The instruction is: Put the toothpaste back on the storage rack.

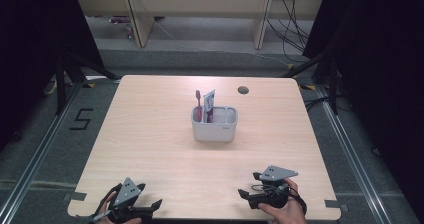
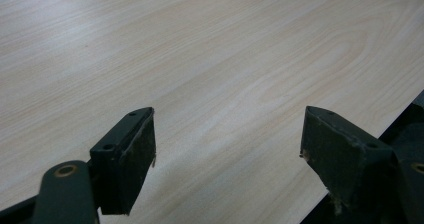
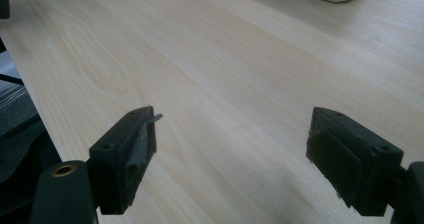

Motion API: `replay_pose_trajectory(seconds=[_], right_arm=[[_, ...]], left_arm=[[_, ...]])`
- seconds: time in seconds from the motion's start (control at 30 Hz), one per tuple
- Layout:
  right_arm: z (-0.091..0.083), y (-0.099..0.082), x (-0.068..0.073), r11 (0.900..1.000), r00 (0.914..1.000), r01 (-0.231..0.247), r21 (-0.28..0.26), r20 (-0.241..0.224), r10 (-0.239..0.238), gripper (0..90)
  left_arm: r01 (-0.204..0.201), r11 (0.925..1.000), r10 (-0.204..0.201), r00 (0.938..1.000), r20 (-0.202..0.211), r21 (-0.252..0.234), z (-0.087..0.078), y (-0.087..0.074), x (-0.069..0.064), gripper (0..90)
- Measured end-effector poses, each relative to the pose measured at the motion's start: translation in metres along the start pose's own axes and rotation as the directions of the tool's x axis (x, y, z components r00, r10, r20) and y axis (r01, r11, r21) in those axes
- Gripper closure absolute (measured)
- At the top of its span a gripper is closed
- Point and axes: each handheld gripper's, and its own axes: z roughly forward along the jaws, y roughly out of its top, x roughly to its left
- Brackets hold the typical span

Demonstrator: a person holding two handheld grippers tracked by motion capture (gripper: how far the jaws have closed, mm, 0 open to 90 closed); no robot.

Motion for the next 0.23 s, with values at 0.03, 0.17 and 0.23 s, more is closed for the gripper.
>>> replay_pose_trajectory(seconds=[0.03, 0.17, 0.23], right_arm=[[0.0005, -0.0011, 0.0014, 0.9997, 0.9996, -0.024, -0.001, -0.017, 0.024, 20.5], [-0.0009, -0.0037, 0.0016, 0.9999, 0.9990, -0.013, 0.006, -0.043, 0.013, 20.4], [-0.0027, -0.0052, 0.0026, 0.9999, 0.9994, -0.012, 0.006, -0.031, 0.012, 20.3]], left_arm=[[-0.001, 1.0000, 0.001, 1.0000, 0.000, -0.003, 0.0003, -0.0003, 0.0000, 21.6], [-0.002, 1.0000, 0.002, 1.0000, 0.001, -0.005, 0.0006, -0.0001, -0.0001, 21.6], [-0.002, 1.0000, 0.002, 1.0000, 0.000, -0.005, 0.0007, -0.0001, -0.0002, 21.6]])
